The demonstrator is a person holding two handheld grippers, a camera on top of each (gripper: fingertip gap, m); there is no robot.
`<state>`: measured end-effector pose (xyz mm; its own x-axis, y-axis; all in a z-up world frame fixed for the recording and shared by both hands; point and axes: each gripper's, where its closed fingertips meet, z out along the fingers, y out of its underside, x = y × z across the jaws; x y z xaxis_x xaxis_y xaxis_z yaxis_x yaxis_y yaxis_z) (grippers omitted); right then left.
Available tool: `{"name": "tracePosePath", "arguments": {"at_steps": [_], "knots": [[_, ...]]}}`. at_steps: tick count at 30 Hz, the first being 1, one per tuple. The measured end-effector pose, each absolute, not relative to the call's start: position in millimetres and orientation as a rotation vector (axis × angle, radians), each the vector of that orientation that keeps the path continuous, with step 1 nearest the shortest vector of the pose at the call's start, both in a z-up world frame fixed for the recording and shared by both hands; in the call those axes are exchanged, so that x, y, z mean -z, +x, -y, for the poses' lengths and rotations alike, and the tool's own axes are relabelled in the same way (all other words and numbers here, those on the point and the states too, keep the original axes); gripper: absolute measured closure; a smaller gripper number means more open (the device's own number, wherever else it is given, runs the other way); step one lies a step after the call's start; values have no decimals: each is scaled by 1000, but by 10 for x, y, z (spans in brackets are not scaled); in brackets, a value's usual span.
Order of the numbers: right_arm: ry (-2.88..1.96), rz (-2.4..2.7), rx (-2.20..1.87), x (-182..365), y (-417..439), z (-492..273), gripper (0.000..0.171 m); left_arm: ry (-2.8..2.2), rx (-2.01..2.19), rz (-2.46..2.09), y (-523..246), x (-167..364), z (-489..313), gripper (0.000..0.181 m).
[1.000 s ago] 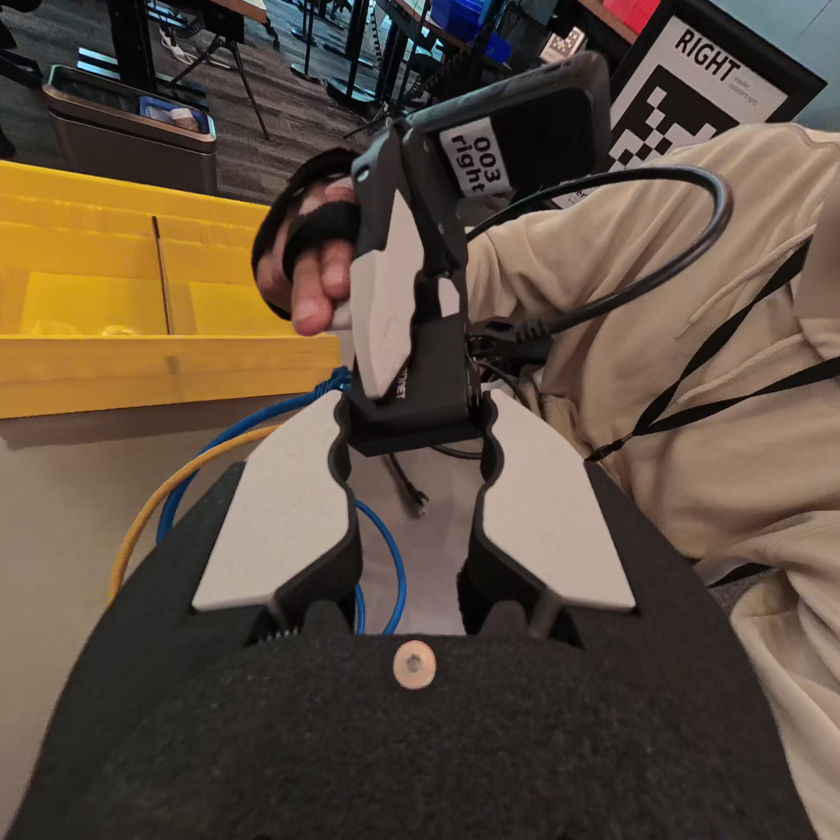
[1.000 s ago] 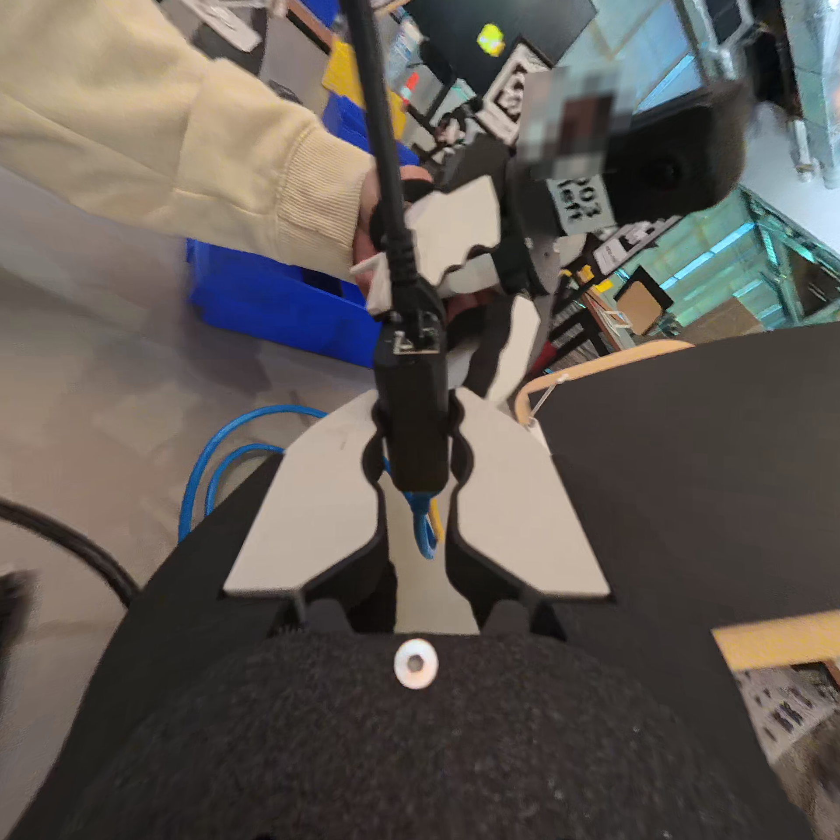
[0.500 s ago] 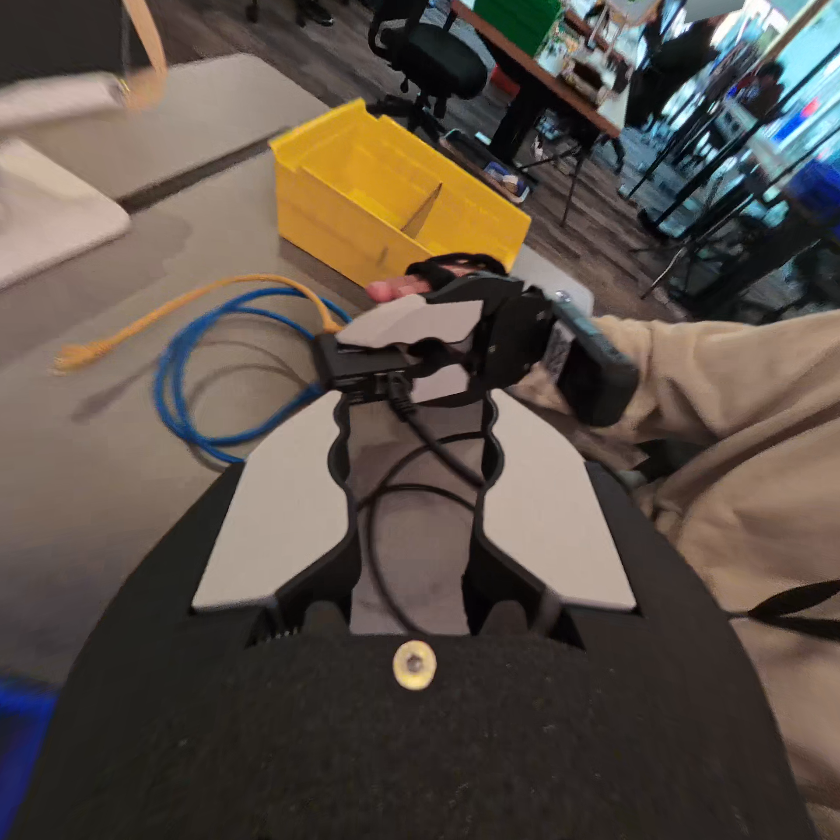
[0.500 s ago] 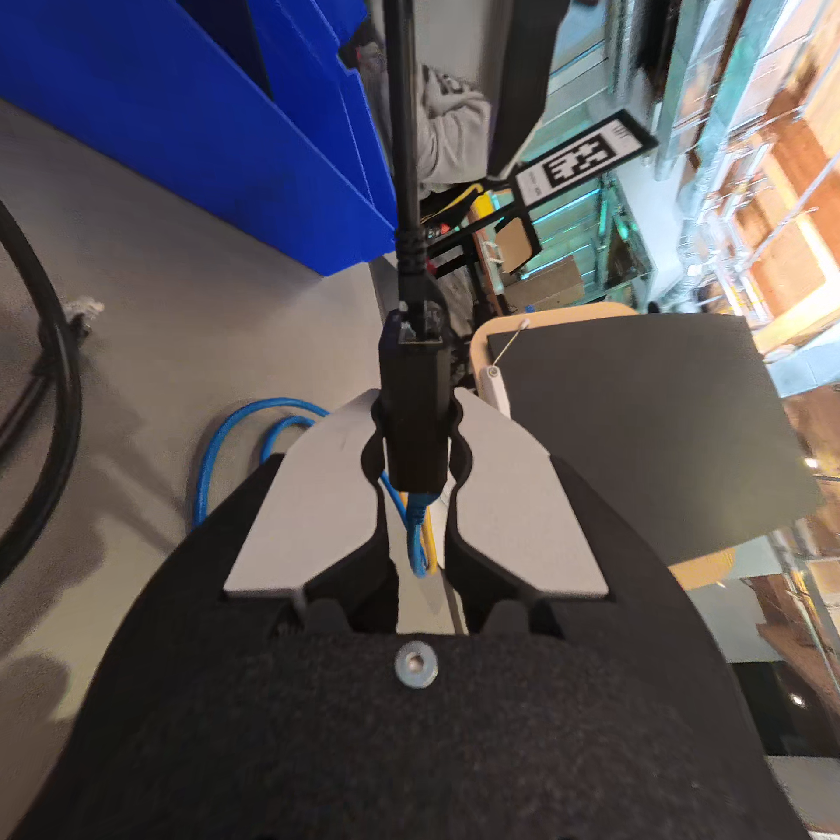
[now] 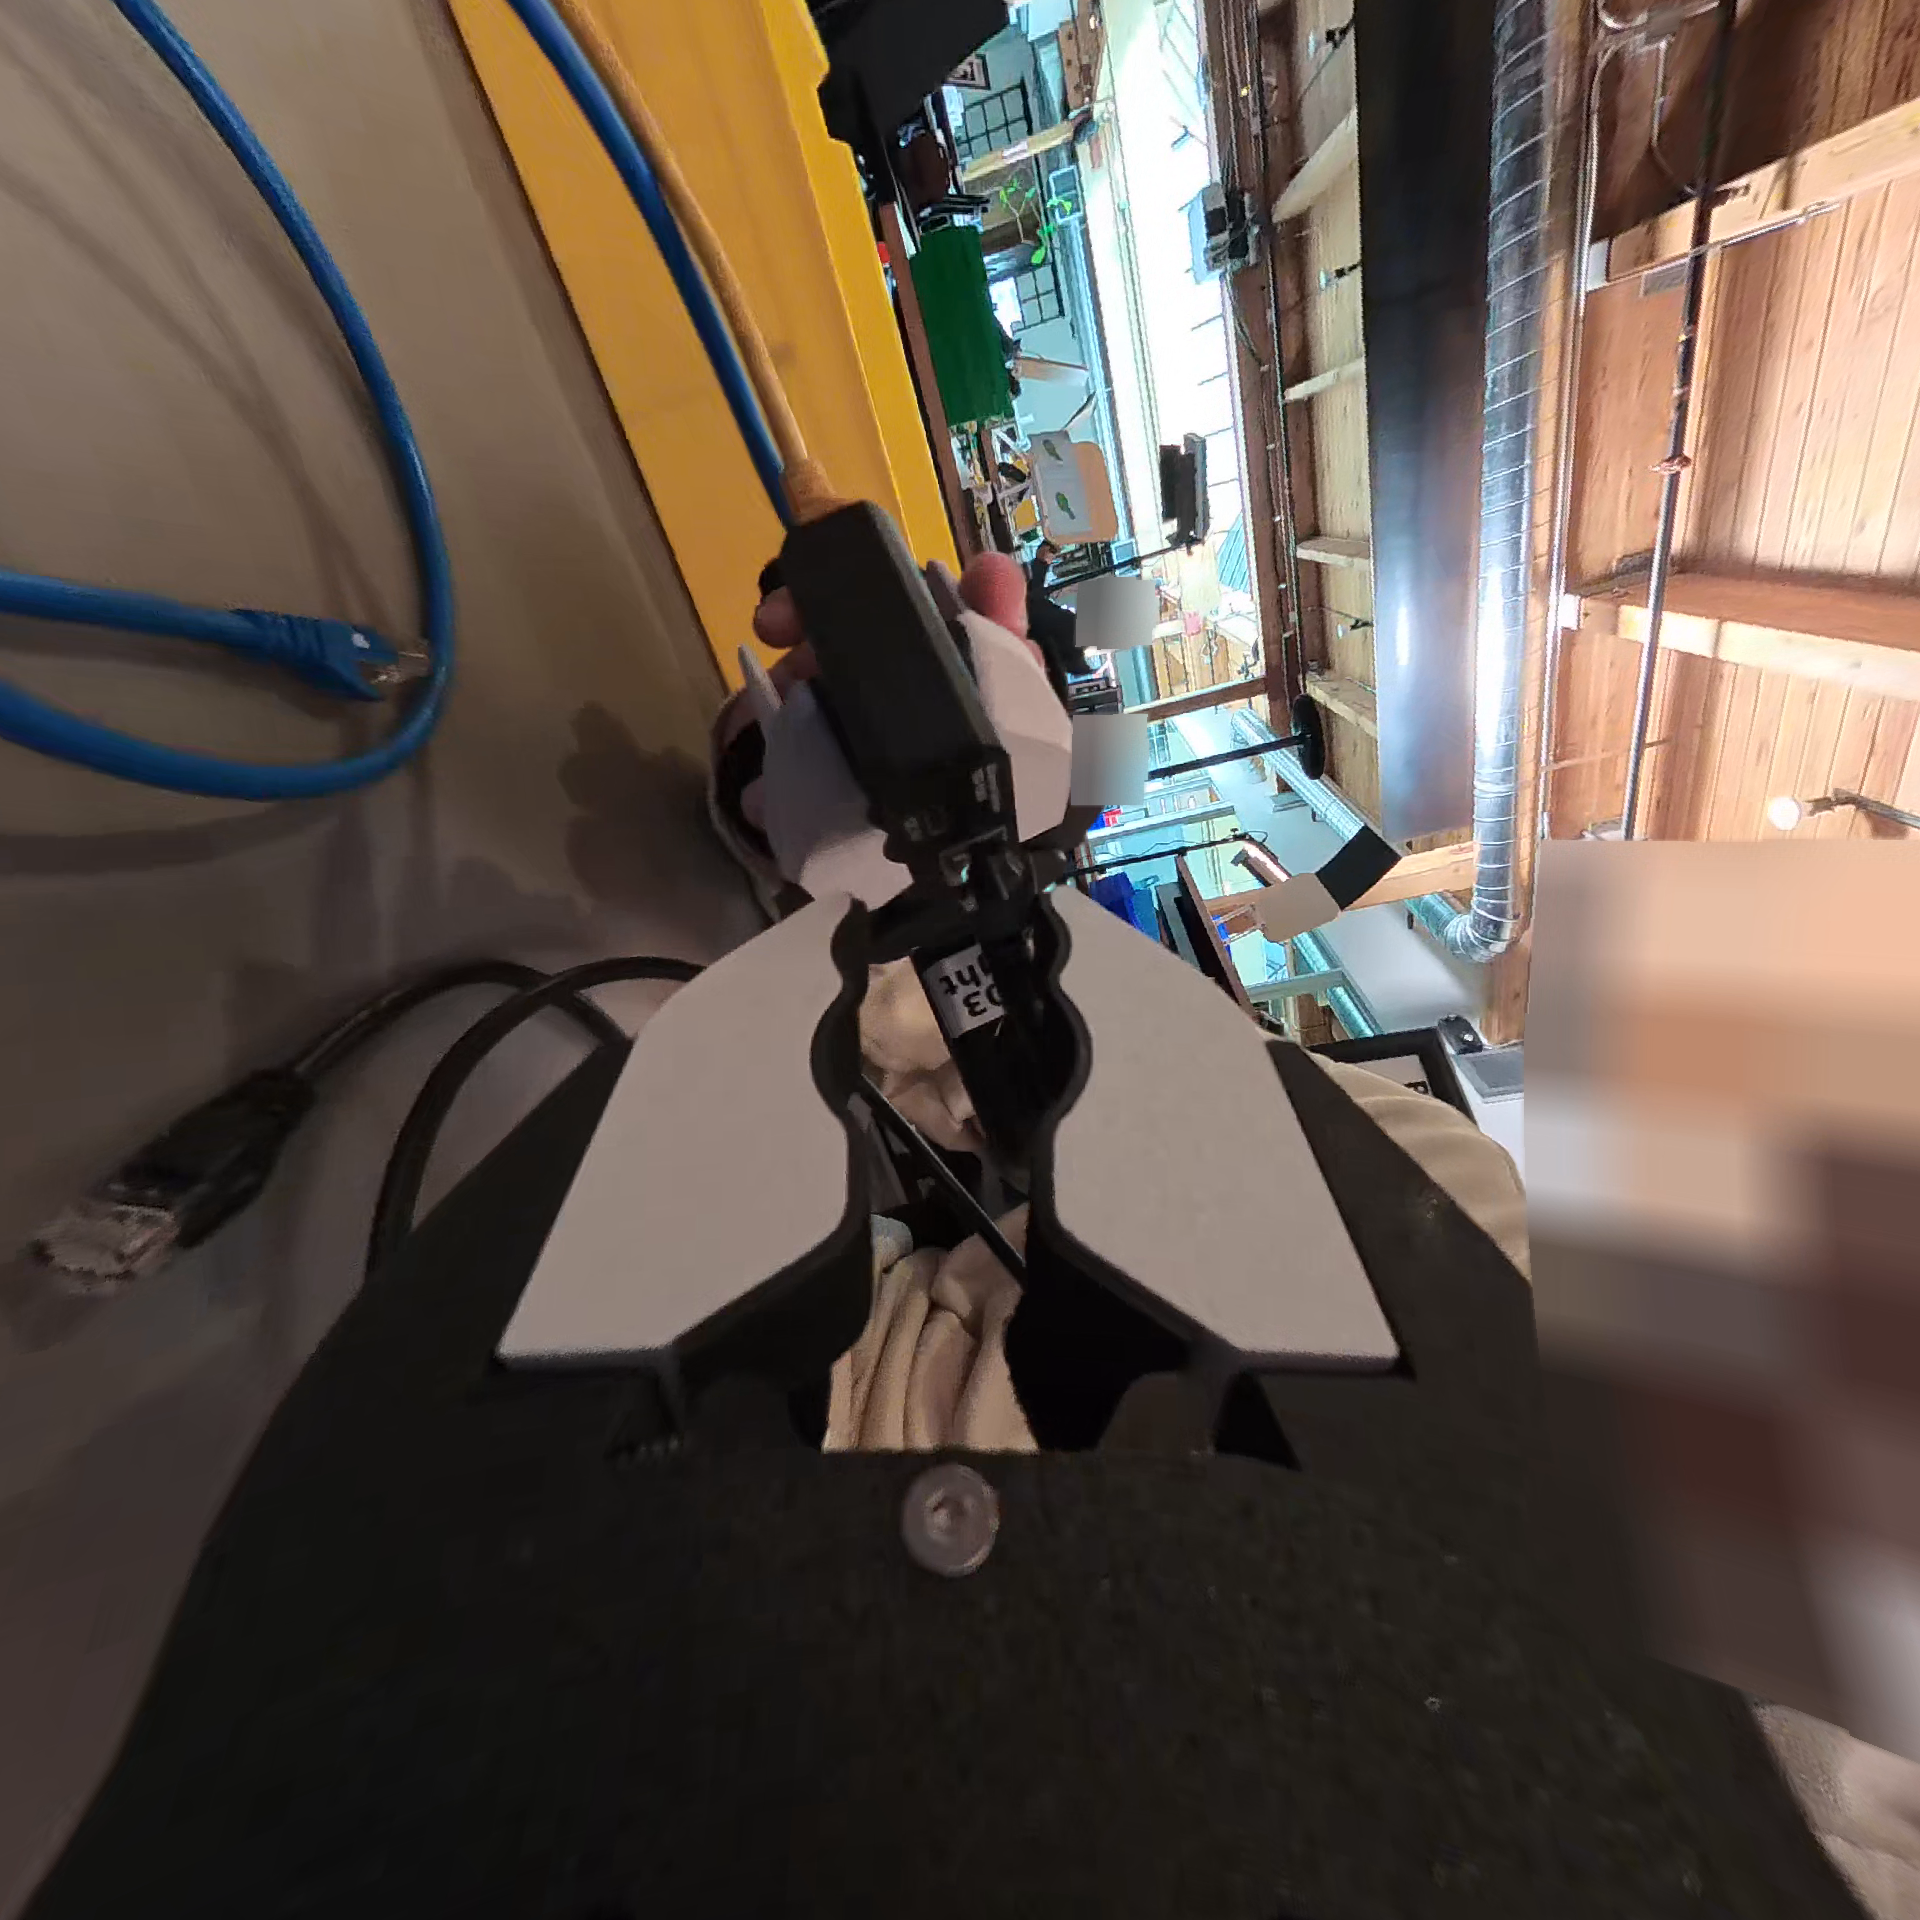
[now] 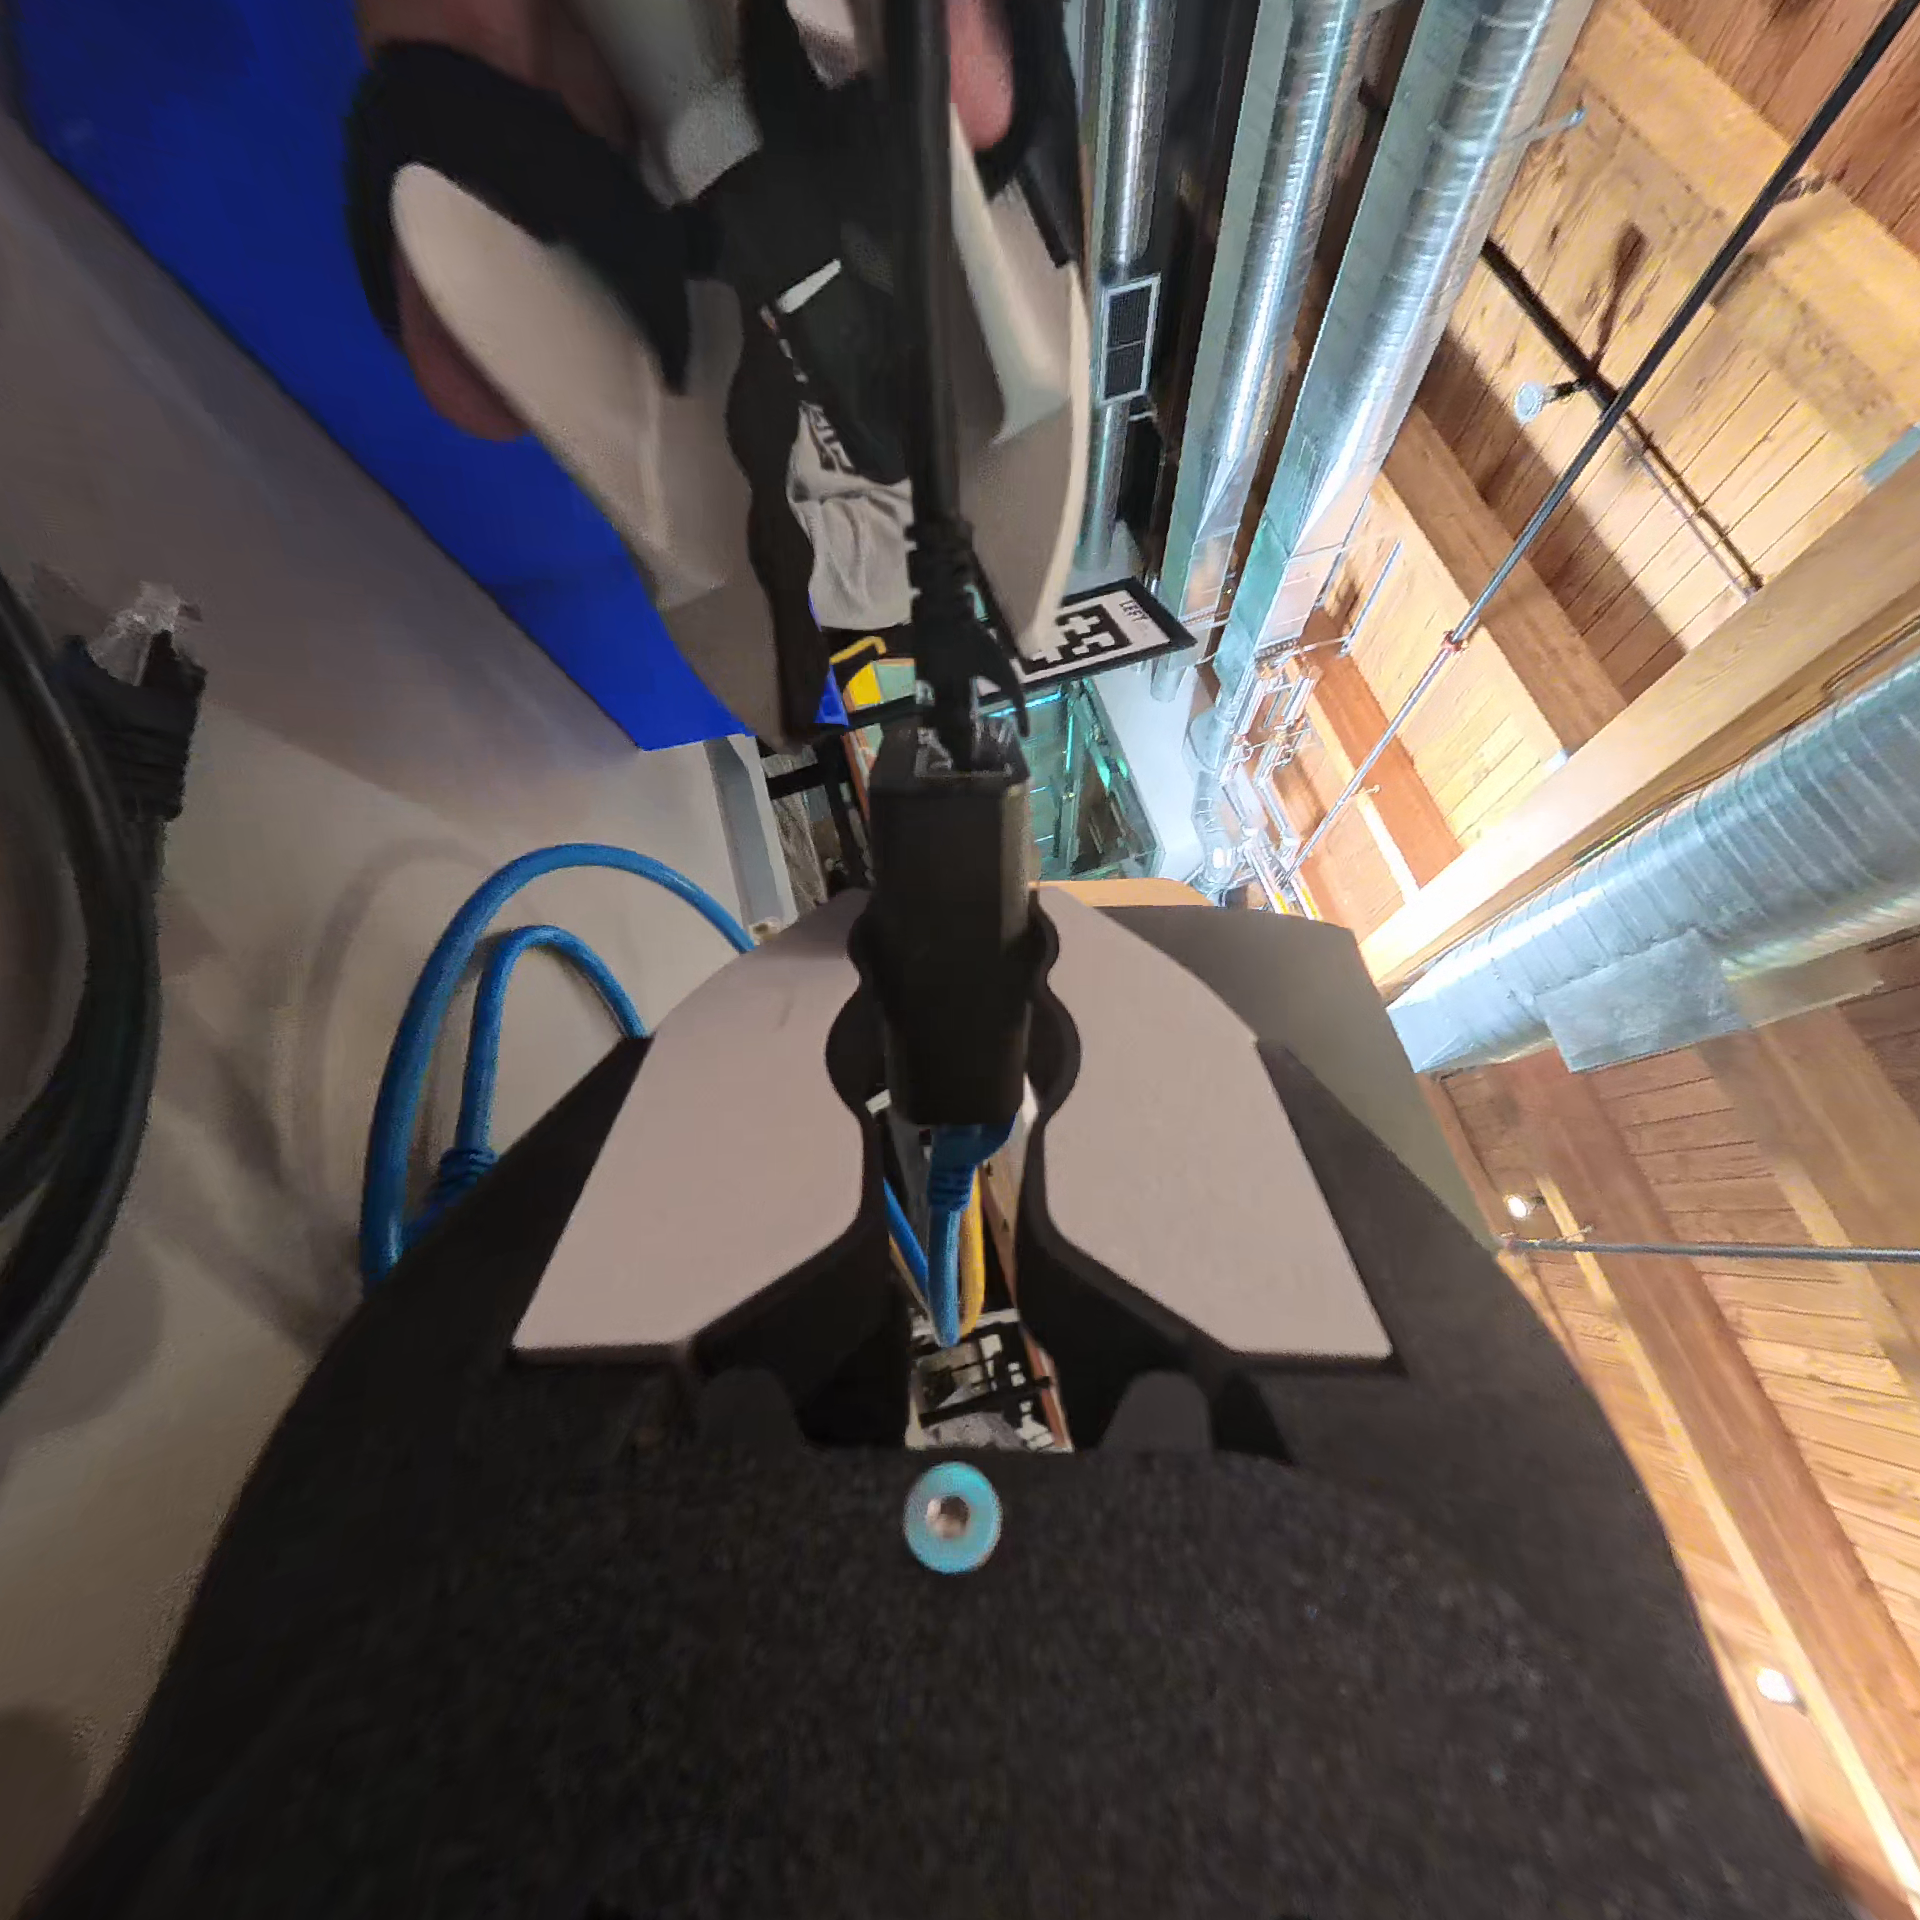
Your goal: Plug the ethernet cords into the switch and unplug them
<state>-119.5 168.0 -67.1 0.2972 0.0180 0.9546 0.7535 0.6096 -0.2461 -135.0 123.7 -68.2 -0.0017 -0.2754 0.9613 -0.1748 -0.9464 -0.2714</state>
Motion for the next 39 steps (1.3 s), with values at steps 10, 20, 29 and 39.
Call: {"name": "tracePosePath", "arguments": {"at_steps": [10, 20, 29, 39], "knots": [[-723, 1222, 650, 703, -1225, -1674, 147, -2208, 2094, -519, -1251, 732, -1192, 158], [-718, 1219, 646, 693, -1212, -1679, 147, -2209, 2105, -481, -1270, 709, -1210, 159], [-729, 1236, 667, 737, -1199, -1713, 147, -2213, 2105, -469, -1333, 713, -1245, 168], [-720, 1246, 707, 752, -1223, -1696, 147, -2253, 1980, -580, -1326, 759, -1223, 168]]}}
